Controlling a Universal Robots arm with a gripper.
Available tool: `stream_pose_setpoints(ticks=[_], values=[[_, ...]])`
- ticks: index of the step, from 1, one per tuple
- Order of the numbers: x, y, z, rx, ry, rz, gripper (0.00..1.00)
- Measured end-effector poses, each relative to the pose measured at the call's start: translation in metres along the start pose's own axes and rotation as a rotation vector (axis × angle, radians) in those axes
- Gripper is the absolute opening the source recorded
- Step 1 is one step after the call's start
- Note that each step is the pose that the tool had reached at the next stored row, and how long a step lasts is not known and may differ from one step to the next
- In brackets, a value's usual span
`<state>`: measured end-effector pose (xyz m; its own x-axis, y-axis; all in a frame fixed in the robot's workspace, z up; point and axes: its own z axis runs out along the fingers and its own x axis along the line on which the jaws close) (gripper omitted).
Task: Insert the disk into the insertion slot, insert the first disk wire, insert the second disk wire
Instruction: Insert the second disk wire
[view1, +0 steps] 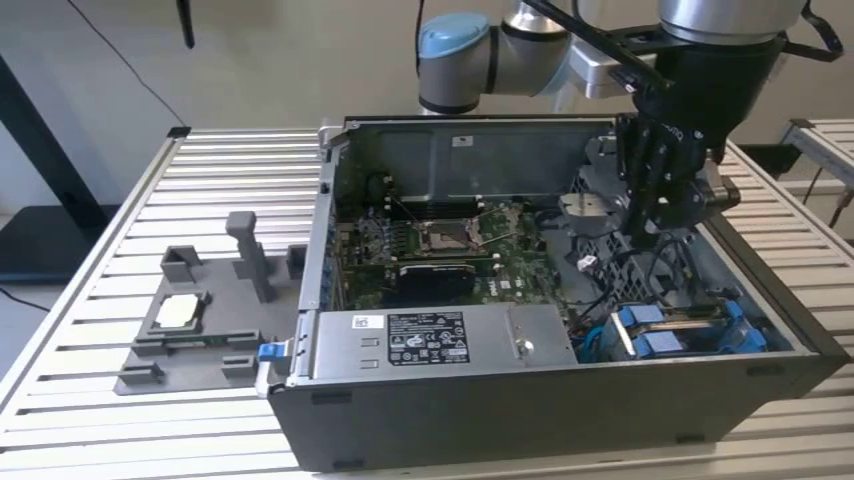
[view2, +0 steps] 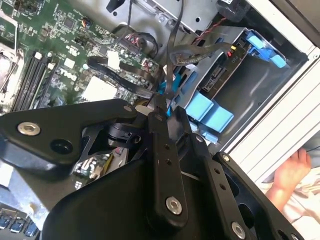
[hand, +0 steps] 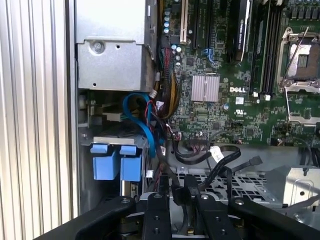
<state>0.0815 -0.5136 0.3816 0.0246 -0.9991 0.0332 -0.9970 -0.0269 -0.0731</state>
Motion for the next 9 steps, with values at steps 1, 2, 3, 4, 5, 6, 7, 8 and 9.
stream_pose_setpoints(ticks=[1,2,3,4,5,6,7,8,9], values=[[0.0000,0.0000,0.0000,0.0001,0.0002,0.000,0.27],[0.0000,0.0000,0.0000,0.0002,0.0003,0.000,0.25],[-0.0001,0.0000,0.0000,0.0002,0.0002,0.000,0.18],[-0.0001,0.0001,0.0000,0.0002,0.0002,0.000,0.18],[0.0000,0.0001,0.0000,0.0002,0.0002,0.000,0.18],[-0.0001,0.0002,0.0000,0.0002,0.0002,0.000,0.18],[0.0000,0.0002,0.0000,0.0002,0.0003,0.000,0.18],[-0.0001,0.0002,0.0000,0.0002,0.0004,0.000,0.18],[-0.0001,0.0002,0.0000,0.0002,0.0005,0.000,0.18]])
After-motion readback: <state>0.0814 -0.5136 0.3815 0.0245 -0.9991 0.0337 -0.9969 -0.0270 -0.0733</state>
